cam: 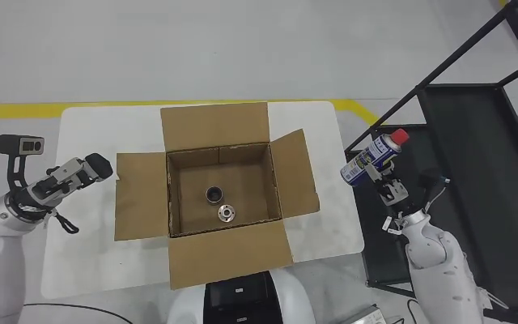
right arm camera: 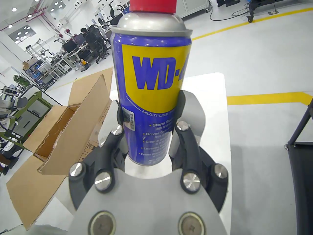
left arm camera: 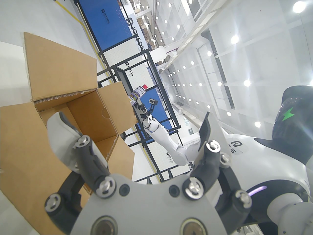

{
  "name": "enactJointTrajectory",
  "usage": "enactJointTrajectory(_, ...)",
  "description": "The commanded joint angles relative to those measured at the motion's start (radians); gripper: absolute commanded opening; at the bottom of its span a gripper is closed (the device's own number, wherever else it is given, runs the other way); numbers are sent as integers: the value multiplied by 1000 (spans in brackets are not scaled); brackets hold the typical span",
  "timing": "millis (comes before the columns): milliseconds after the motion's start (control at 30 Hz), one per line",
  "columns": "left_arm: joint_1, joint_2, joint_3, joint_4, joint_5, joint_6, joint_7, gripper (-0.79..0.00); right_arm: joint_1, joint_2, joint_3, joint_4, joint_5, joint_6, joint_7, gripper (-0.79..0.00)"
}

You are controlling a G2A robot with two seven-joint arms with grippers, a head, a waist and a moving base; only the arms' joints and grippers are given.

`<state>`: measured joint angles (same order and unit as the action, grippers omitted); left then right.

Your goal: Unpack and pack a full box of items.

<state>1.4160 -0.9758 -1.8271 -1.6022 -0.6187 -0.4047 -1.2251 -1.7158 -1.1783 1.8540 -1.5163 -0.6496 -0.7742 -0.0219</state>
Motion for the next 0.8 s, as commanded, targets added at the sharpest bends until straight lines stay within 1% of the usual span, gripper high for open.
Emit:
enactJointTrajectory(0,0,0,0,0,0,0,0,0,0,0,0,0,0,0,0,-785)
enactJointTrajectory(167,0,0,0,0,0,0,0,0,-2,-2,-15,-4,-14,21,-5,-785)
enactJointTrajectory(300,0,0,0,0,0,0,0,0,4,-7,-43,35,-88,41,-70,-785)
enactJointTrajectory(467,0,0,0,0,0,0,0,0,45,-19,-92,155,-184,55,-247,-785)
enactJointTrajectory(633,0,0,0,0,0,0,0,0,97,-32,-155,296,-340,105,-453,-785)
enactJointTrajectory(767,0,0,0,0,0,0,0,0,146,-41,-215,398,-462,158,-591,-785)
